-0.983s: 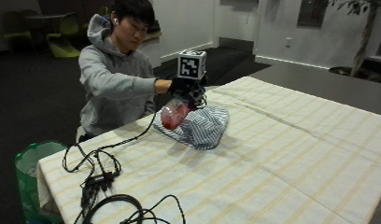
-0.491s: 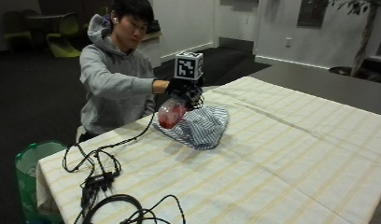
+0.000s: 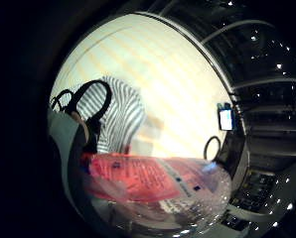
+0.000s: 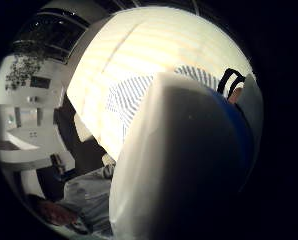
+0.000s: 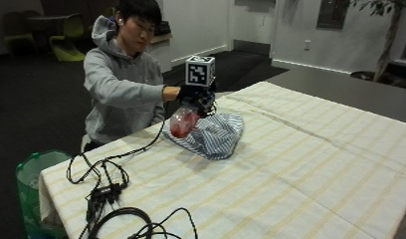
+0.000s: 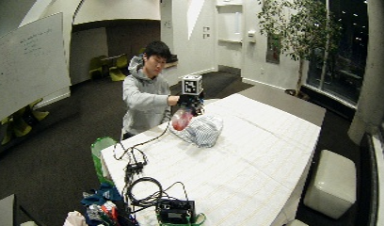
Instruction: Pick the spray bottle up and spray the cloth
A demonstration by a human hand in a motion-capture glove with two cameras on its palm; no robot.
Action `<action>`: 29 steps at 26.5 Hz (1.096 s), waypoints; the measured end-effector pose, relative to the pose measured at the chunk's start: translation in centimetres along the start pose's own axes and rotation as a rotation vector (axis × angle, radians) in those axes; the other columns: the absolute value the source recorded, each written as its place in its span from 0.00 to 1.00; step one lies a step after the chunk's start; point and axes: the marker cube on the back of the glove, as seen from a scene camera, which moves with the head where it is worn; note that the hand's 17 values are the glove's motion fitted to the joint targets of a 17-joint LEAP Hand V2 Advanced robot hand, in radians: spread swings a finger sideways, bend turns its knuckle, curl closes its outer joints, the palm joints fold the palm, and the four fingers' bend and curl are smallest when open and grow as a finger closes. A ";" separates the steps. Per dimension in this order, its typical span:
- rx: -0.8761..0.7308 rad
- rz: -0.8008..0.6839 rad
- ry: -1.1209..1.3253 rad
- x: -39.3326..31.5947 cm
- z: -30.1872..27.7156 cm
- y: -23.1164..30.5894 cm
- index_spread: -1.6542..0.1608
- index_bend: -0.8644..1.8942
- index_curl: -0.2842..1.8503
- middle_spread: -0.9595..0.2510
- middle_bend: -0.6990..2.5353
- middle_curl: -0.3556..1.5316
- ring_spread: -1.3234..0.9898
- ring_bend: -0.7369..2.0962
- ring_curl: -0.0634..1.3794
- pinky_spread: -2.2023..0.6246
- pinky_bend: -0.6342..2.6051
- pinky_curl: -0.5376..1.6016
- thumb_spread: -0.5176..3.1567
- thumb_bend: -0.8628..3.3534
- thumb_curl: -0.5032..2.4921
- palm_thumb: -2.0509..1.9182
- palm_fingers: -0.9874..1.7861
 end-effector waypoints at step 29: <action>0.314 -0.398 -1.230 -17.3 -10.0 -0.8 0.79 0.45 0.39 0.74 0.42 0.46 0.50 0.49 0.37 0.68 0.31 0.45 0.13 0.20 0.40 0.78 0.85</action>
